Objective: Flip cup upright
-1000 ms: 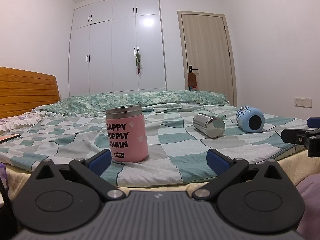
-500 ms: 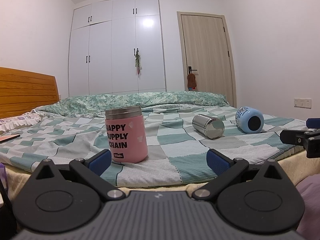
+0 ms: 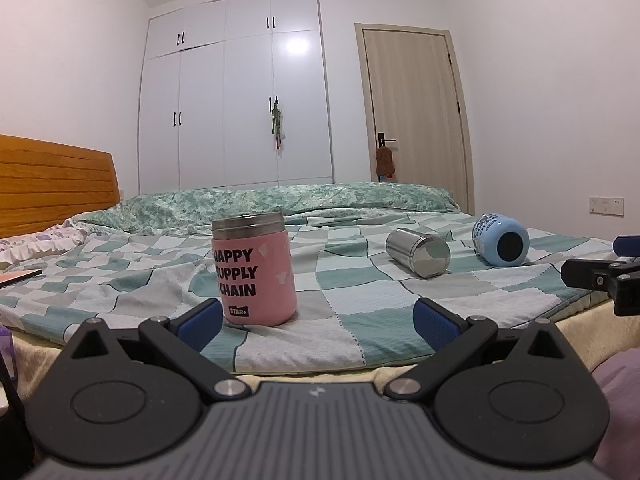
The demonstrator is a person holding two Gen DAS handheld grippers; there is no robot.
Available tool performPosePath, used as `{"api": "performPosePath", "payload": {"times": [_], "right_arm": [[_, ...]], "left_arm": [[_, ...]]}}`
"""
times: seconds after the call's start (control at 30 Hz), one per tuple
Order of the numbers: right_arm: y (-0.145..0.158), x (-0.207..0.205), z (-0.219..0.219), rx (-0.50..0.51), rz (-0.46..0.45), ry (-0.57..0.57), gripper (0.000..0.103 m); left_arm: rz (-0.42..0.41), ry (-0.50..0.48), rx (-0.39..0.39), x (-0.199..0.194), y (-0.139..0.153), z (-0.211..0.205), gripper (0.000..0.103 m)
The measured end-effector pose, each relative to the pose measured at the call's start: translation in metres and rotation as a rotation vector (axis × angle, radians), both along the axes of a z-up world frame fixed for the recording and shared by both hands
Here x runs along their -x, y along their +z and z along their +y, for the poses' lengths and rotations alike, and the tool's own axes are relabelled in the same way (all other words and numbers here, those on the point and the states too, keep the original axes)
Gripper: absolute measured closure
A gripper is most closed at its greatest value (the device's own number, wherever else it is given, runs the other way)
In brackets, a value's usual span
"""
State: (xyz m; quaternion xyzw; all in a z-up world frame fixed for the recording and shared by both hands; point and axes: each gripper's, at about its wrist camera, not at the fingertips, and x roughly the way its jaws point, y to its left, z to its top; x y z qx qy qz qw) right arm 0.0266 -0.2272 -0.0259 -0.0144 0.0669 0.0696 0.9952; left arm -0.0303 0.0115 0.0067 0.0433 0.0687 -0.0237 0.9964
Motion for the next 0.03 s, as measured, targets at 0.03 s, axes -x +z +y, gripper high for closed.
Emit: {"api": "performPosePath", "payload": {"times": [0.03], "right_arm": [[-0.0001, -0.0003, 0.0002, 0.0, 0.0, 0.0, 0.0]], "left_arm": [[0.001, 0.002, 0.0, 0.0, -0.0001, -0.0001, 0.0]]}}
